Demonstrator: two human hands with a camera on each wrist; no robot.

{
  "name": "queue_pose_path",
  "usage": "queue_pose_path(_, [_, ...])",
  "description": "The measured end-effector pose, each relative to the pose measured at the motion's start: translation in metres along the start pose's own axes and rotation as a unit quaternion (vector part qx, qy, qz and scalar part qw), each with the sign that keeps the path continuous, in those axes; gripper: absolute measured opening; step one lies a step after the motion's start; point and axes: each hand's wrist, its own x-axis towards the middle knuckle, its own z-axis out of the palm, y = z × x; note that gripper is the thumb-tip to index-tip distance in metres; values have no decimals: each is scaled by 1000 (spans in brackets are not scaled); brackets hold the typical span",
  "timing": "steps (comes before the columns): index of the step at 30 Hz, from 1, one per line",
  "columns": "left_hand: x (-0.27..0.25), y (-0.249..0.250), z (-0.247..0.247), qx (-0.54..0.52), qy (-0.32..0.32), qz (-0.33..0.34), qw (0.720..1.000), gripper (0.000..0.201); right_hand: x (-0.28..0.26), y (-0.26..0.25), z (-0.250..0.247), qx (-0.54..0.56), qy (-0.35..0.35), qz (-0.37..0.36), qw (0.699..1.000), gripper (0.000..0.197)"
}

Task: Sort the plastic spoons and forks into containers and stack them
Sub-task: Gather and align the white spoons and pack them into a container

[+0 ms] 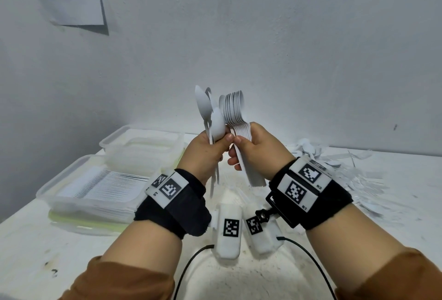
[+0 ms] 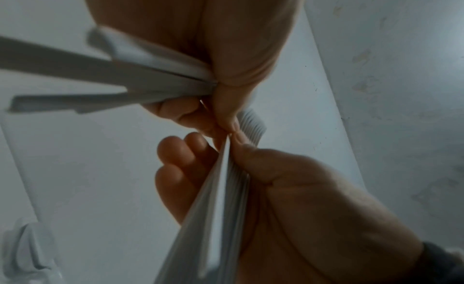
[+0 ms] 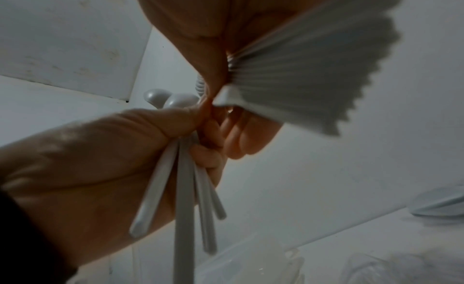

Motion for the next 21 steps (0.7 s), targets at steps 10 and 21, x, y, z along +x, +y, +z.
queue_pose_path(10, [-2,3,-3,34,7,5,999,19,4,3,-2,4,-3,12,1000,23])
queue_pose_path(21, [5,6,-11,-12,-27,-43,999,15,7,10,-10,3,24,-8,1000,11])
